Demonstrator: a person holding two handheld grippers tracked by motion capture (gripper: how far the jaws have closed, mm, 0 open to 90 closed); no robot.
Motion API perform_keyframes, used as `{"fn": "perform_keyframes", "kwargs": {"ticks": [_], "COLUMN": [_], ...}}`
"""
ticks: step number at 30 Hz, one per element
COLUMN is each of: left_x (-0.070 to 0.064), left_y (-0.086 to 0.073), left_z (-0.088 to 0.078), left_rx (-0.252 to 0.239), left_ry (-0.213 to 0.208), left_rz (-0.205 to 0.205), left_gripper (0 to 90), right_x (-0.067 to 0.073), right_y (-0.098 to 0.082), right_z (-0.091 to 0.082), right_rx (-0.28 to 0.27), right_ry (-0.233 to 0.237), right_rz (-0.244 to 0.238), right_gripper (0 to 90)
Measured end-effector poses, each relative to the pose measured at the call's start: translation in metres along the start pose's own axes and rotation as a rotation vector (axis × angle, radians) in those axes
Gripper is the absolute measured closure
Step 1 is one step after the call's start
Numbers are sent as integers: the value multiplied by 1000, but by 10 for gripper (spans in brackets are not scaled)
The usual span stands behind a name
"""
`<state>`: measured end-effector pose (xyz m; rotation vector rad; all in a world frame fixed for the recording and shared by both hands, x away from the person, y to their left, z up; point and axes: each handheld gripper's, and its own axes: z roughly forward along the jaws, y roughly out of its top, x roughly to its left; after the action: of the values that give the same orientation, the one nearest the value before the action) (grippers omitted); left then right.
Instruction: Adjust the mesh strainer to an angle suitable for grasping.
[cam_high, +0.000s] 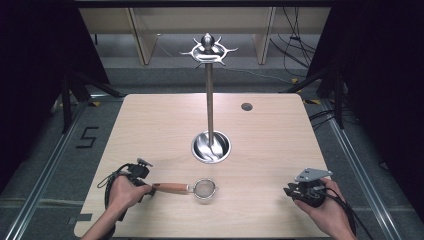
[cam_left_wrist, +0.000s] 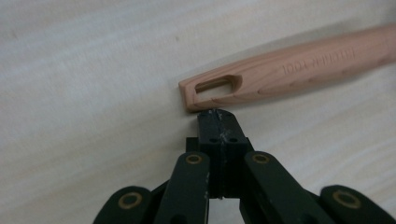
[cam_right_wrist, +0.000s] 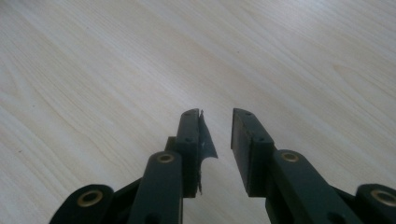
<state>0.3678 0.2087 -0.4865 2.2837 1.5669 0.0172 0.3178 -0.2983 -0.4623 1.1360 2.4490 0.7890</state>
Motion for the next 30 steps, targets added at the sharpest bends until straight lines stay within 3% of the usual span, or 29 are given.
{"fn": "perform_keyframes", "kwargs": {"ticks": [5,6,7,9,10,13,14,15,17,19,20,21,22,23,24,30], "left_x": [4,3,3,0,0,0,-2,-1,-1,-1,-2,-2,-4,-4,-4,-2], "left_y": [27,39,39,53,61,71,77,80,83,86,88,88,87,85,82,59], "left_z": [3,6,6,9,8,8,9,9,10,14,15,15,13,9,6,-4], "left_rx": [21,12,12,10,28,20,13,14,10,3,-2,-2,-9,-11,-15,5], "left_ry": [10,27,27,40,40,50,74,72,69,70,63,63,58,56,59,45], "left_rz": [11,9,9,7,27,26,-5,0,-7,-17,-16,-16,-7,0,-1,1], "left_gripper": [897,898,897,897,898,898,897,897,897,897,897,897,897,897,897,897], "right_x": [-1,-1,-1,-1,-1,-2,-2,-2,-3,-2,-6,-6,-5,-5,-5,-6], "right_y": [0,0,0,-1,-1,-1,-1,-2,-2,-5,-3,-3,-3,-5,-4,-4], "right_z": [0,0,0,1,0,0,0,1,1,3,0,0,-1,2,-1,-1], "right_rx": [3,5,5,-6,15,16,15,9,27,3,8,8,20,-24,12,12], "right_ry": [1,5,5,0,7,12,12,13,18,14,9,9,12,0,11,12], "right_rz": [-10,0,0,16,14,20,21,25,24,40,9,9,33,31,30,22], "right_gripper": [729,729,729,729,729,725,722,721,721,720,720,720,720,720,720,716]}}
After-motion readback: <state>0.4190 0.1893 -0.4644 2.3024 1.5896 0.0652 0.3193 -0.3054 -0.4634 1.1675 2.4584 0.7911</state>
